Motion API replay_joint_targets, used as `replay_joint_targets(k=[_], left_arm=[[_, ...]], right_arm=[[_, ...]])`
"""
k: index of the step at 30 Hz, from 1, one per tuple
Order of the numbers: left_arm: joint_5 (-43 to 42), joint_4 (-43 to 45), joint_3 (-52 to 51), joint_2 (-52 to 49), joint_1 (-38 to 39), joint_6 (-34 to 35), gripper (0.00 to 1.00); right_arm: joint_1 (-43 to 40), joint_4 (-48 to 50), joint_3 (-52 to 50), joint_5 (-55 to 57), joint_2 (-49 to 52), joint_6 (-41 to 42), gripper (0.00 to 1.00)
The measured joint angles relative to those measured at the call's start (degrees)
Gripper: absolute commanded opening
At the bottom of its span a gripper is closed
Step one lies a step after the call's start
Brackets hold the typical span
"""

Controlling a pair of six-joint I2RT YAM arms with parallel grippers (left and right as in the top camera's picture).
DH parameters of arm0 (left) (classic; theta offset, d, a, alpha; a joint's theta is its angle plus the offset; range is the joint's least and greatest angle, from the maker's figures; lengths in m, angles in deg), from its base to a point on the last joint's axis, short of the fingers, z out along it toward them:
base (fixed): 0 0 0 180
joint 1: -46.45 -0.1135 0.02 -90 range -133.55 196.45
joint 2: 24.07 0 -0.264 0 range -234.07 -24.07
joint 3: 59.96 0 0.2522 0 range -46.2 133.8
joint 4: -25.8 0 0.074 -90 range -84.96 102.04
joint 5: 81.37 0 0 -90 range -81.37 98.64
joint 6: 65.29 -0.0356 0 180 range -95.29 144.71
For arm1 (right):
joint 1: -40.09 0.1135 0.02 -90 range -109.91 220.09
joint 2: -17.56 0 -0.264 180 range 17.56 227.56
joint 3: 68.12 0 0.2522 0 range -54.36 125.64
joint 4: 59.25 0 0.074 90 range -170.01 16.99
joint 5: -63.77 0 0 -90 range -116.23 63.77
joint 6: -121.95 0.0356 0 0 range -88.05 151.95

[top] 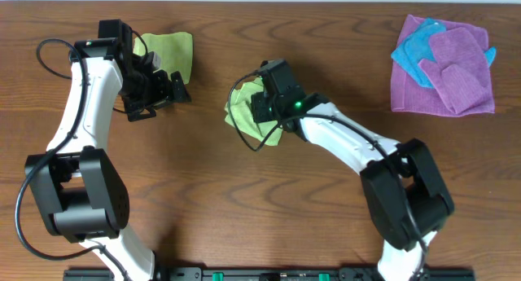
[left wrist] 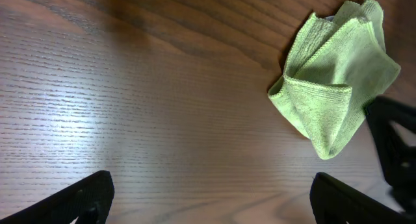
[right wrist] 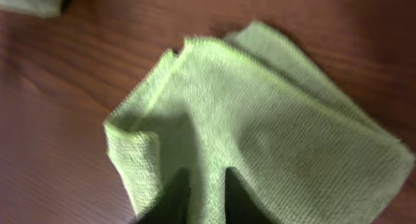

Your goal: Fold the cloth

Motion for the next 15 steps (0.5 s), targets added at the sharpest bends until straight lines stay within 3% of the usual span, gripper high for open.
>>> replay_joint_targets(k=[11, 15], left_arm=[[0.0, 0.0, 0.0, 0.0, 0.0, -0.2, 0.98], [0.0, 0.0, 0.0, 0.0, 0.0, -0.2, 0.98]], right_arm=[[3.0, -1.8, 0.3, 0.2, 5.6, 1.9, 0.01], [3.0, -11.7, 2.0, -1.4, 5.0, 1.8, 0.01]])
